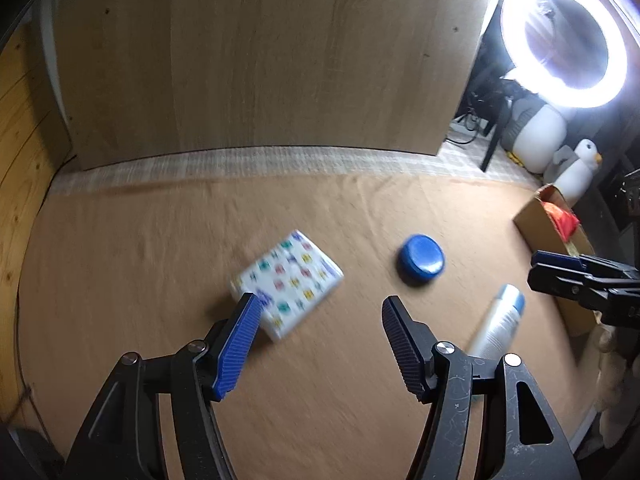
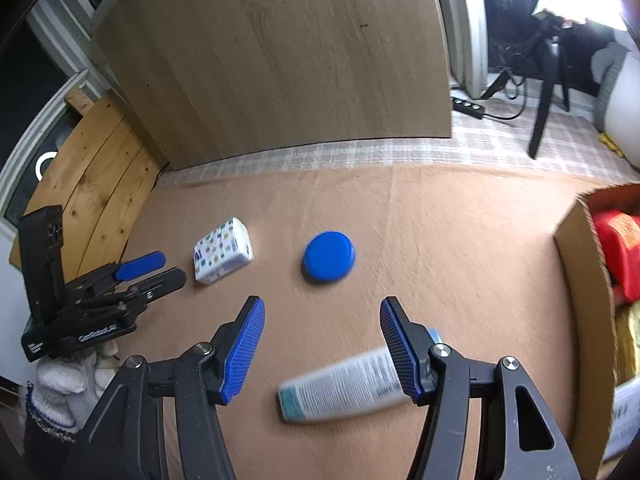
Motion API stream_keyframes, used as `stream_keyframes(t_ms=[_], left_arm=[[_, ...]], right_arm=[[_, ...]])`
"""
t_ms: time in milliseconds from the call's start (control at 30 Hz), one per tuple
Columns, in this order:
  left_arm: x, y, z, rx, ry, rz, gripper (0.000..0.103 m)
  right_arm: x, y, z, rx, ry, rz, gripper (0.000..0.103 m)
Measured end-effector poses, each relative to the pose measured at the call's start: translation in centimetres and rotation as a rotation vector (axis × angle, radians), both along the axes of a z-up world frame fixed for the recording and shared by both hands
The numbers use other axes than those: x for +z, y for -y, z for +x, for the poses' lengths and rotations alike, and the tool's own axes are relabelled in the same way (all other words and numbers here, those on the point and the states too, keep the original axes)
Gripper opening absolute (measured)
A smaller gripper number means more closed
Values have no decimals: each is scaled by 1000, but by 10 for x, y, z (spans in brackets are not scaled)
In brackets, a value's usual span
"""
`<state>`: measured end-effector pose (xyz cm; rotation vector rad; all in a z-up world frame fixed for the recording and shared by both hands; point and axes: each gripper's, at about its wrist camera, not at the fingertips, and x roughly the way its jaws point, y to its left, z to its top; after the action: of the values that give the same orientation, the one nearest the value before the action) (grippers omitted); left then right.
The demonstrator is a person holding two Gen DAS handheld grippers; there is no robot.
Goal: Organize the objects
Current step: 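Move the left tool to the Vinda tissue pack while the right tool approaches the blue lid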
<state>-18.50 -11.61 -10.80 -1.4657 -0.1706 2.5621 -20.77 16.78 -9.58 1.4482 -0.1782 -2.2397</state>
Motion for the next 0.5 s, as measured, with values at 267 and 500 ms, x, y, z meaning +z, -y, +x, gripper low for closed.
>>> stream_keyframes(t_ms=[267,500], left_arm=[[-32,26,-48,27,72,121,70],[-51,33,-59,33,106,207,72]], right_arm=[[-20,10,-30,-15,66,-6,56],[-33,16,-47,-14,95,3,56]])
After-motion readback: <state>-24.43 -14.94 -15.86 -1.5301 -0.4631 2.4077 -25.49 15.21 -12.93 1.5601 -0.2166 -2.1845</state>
